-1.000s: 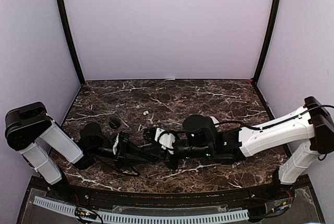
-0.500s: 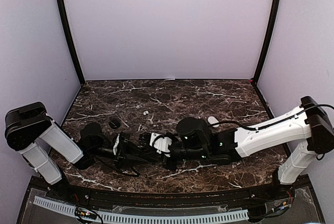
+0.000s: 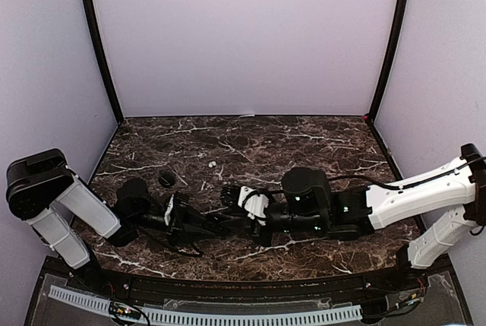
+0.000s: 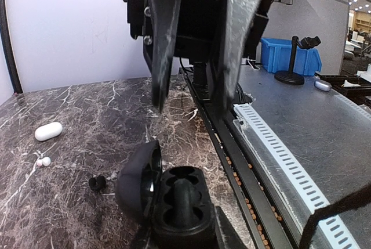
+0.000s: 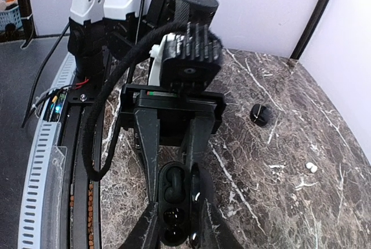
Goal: Insert the wireless bluetooth earbuds into the charging case
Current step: Insert the left earbud into the left side groove of the charging case, then adjust the right earbud at the center of the board.
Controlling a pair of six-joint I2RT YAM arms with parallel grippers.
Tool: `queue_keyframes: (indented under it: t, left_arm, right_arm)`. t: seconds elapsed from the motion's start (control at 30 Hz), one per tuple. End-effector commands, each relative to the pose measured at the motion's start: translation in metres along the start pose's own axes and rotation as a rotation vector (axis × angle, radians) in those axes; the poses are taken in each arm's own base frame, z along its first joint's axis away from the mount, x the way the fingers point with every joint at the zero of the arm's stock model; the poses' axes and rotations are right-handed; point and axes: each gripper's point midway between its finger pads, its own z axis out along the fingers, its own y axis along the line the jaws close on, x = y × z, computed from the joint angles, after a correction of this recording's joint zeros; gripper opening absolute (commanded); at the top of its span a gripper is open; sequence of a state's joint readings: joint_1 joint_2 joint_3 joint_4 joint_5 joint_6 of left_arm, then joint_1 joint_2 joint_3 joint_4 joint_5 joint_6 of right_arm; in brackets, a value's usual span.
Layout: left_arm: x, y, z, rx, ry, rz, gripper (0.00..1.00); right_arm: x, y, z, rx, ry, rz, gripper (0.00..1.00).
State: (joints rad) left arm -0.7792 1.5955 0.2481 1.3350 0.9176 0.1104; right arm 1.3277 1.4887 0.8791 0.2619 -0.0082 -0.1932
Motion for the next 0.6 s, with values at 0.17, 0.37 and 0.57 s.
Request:
queue_keyframes:
  t: [0.17, 0.37, 0.57]
  left_arm:
    - [-0.017, 0.004, -0.001, -0.040, -0.035, 0.054, 0.14]
    - [-0.018, 0.011, -0.003, -0.086, -0.038, 0.051, 0.14]
    - [-0.020, 0.022, -0.005, -0.157, -0.031, 0.039, 0.14]
  right_arm:
    - [0.040, -0.041, -0.047, 0.218, 0.033, 0.201, 0.21]
    - [0.101, -0.074, -0.065, 0.350, 0.146, 0.410, 0.17]
    - [0.128, -0.080, -0.054, 0.408, 0.276, 0.512, 0.13]
